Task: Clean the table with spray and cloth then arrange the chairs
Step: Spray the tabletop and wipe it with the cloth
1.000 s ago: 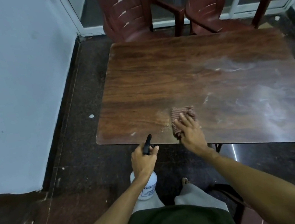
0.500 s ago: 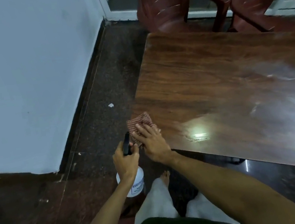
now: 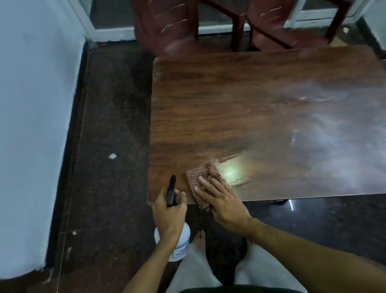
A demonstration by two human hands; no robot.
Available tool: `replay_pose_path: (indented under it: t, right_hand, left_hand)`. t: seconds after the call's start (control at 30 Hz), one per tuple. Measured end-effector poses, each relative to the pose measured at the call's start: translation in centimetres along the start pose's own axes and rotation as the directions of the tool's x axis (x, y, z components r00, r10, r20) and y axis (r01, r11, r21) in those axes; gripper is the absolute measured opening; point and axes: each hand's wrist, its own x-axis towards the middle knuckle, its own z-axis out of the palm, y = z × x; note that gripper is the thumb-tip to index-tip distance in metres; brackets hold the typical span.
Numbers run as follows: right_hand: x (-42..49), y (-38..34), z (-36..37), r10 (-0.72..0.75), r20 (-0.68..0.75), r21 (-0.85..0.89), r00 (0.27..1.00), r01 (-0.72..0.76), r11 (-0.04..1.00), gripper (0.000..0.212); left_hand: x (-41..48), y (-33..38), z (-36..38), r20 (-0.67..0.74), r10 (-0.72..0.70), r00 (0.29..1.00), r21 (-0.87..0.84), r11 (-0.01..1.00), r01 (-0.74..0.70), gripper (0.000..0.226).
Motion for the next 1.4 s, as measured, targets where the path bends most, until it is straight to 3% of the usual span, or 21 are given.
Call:
replay_pose_path:
  t: [0.07, 0.13, 0.17, 0.27, 0.33, 0.43, 0.57, 0.67, 0.87, 0.9, 1.03, 1.17, 1.2, 1.23, 1.3, 1.37, 1.4]
  right_hand:
    - [-0.6, 3.0, -1.4, 0.102, -0.048, 0.036, 0.994, -0.1, 0.994, 0.078]
    - [-1.5, 5.9, -3.0, 0.39, -0.158, 0.163, 0.907, -0.366, 0.916, 0.073]
    - [-2.3, 6.3, -3.2, 0.417, -0.174, 0.175, 0.892, -0.388, 0.905, 0.072]
    - [-6.4, 6.4, -2.5, 0.138, -0.098, 0.031, 0.986, -0.135, 0.99, 0.076]
    - [-8.7, 8.5, -3.4, 0.177, -0.109, 0.046, 0.978, -0.172, 0.984, 0.074]
    - [-9.0, 12.9, -5.7, 0.46, -0.192, 0.23, 0.867, -0.416, 0.88, 0.064]
    - [-10.1, 17.7, -9.3, 0.553, -0.231, 0.363, 0.801, -0.456, 0.813, 0.063]
    - [-11.9, 23.3, -12.1, 0.725, -0.239, 0.554, 0.646, -0.523, 0.648, 0.057]
    - [-14.1, 33.6, -14.9, 0.824, -0.257, 0.602, 0.505, -0.584, 0.545, 0.071]
    - [-13.9, 33.9, -15.2, 0.813, -0.27, 0.577, 0.517, -0.589, 0.566, 0.068]
    - [-12.4, 33.6, -15.2, 0.667, -0.292, 0.368, 0.685, -0.563, 0.74, 0.065]
    - [-10.1, 35.3, -17.0, 0.742, -0.274, 0.421, 0.611, -0.617, 0.664, 0.061]
    - [-9.2, 35.3, -16.9, 0.727, -0.27, 0.406, 0.631, -0.61, 0.68, 0.061]
    - [-8.2, 34.8, -16.4, 0.657, -0.27, 0.355, 0.704, -0.561, 0.748, 0.062]
    - [-6.2, 33.4, -14.8, 0.378, -0.208, 0.182, 0.902, -0.344, 0.921, 0.068]
    - [-4.3, 34.0, -14.8, 0.183, -0.172, 0.112, 0.968, -0.165, 0.98, 0.069]
    - [-3.1, 35.0, -15.6, 0.215, -0.194, 0.131, 0.957, -0.192, 0.973, 0.068]
  left_hand:
    - [-0.7, 0.7, 1.5, 0.068, 0.014, 0.998, -0.01, 1.0, -0.013, 0.017]
    - [-1.8, 1.8, 3.2, 0.108, 0.055, 0.993, -0.007, 0.998, -0.055, 0.018]
    - [-2.3, 2.2, 4.0, 0.119, 0.068, 0.991, -0.008, 0.998, -0.067, 0.018]
    - [-3.8, 3.6, 6.7, 0.167, 0.107, 0.98, 0.01, 0.994, -0.111, 0.019]
    - [-4.8, 4.7, 8.8, 0.193, 0.13, 0.972, 0.032, 0.99, -0.139, 0.02]
    - [-6.1, 6.5, 11.6, 0.222, 0.142, 0.965, 0.045, 0.987, -0.156, 0.021]
    - [-7.6, 9.0, 15.5, 0.23, 0.162, 0.959, 0.069, 0.981, -0.182, 0.018]
    - [-8.3, 11.9, 19.1, 0.218, 0.14, 0.966, 0.069, 0.985, -0.158, 0.02]
    - [-9.1, 16.8, 26.5, 0.244, 0.076, 0.967, 0.138, 0.984, -0.112, 0.021]
    - [-9.0, 17.3, 27.5, 0.225, 0.056, 0.973, 0.16, 0.983, -0.094, 0.022]
    - [-8.7, 18.5, 30.2, 0.201, 0.006, 0.98, 0.176, 0.983, -0.042, 0.027]
    - [-7.2, 19.1, 30.5, 0.143, -0.017, 0.99, 0.196, 0.981, -0.011, 0.028]
    - [-6.6, 19.3, 30.3, 0.127, -0.004, 0.992, 0.192, 0.981, -0.021, 0.028]
    - [-6.0, 19.5, 30.2, 0.119, 0.006, 0.993, 0.177, 0.984, -0.027, 0.029]
    - [-4.5, 20.0, 29.9, 0.114, 0.013, 0.993, 0.156, 0.987, -0.031, 0.03]
    - [-2.9, 20.5, 29.6, 0.116, 0.022, 0.993, 0.151, 0.988, -0.04, 0.03]
    - [-2.0, 20.7, 29.5, 0.115, 0.027, 0.993, 0.139, 0.989, -0.043, 0.029]
